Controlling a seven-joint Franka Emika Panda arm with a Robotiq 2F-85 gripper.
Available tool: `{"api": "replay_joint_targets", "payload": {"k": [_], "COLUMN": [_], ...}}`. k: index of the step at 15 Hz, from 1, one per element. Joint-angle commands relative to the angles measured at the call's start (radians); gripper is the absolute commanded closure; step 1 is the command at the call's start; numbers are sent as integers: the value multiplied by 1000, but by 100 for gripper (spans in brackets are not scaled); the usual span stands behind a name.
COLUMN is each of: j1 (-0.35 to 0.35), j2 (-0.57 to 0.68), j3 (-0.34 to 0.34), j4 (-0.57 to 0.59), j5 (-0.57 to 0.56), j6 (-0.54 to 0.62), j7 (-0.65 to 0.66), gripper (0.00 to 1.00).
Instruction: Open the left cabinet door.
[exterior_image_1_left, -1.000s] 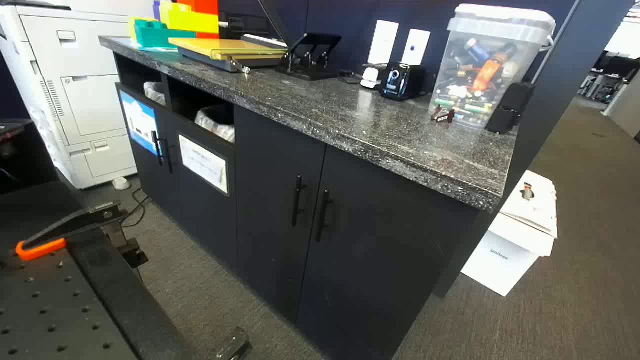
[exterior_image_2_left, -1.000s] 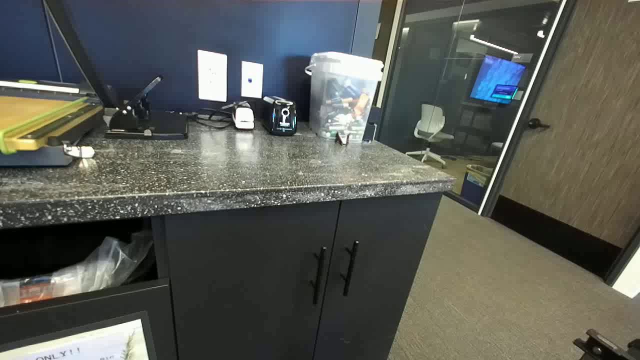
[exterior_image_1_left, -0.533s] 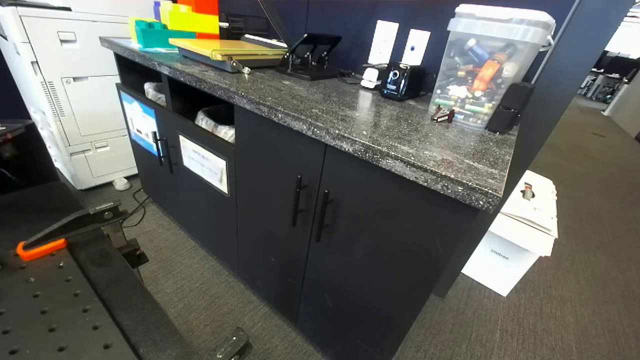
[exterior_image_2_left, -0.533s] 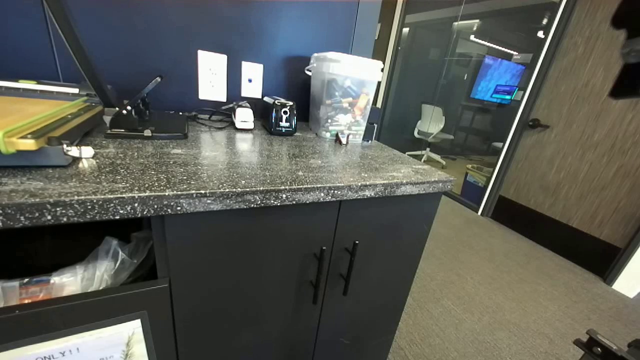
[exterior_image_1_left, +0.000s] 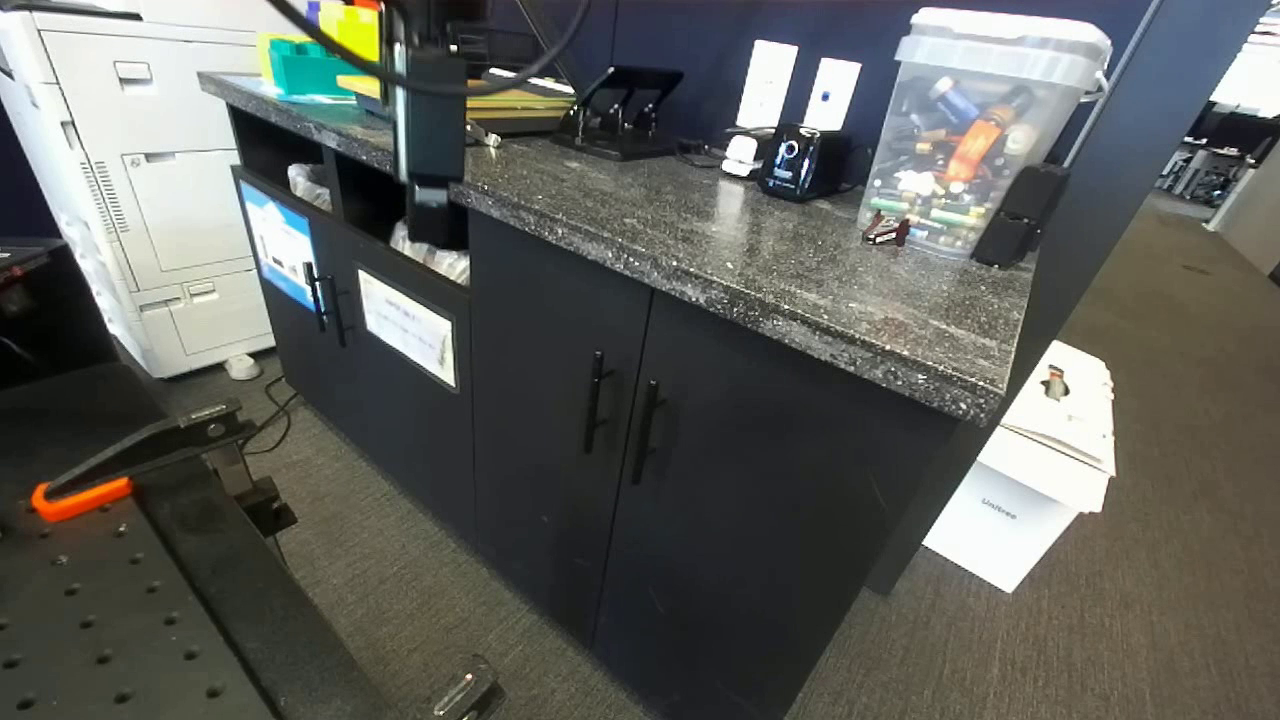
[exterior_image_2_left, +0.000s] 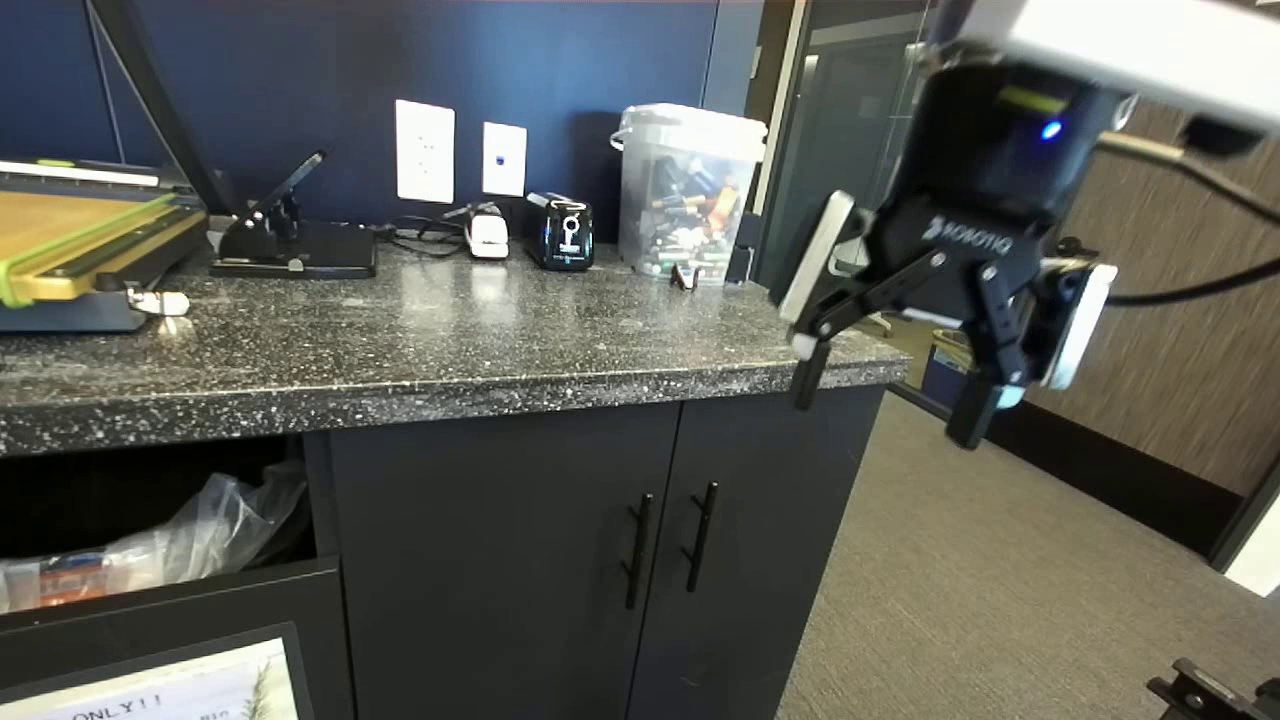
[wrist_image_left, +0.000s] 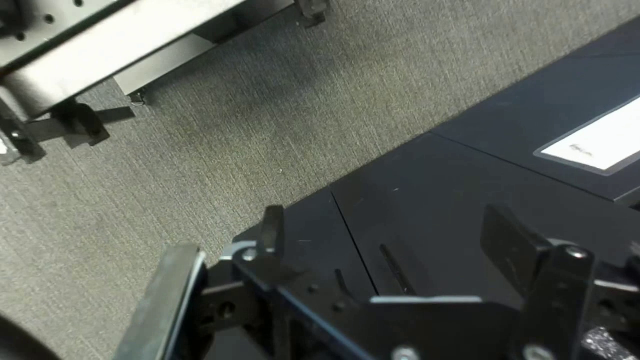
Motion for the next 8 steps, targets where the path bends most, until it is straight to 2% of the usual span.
{"api": "replay_joint_targets", "payload": {"k": [1,4,8], "j1": [49,132,265], "j2": [243,424,609], "j3": [-32,-109,-211], "j4": [125,200,288], "j5": [-119,-190,-182], "j6": [140,222,351], "j7": [190,321,440], "gripper": [0,0,0]}}
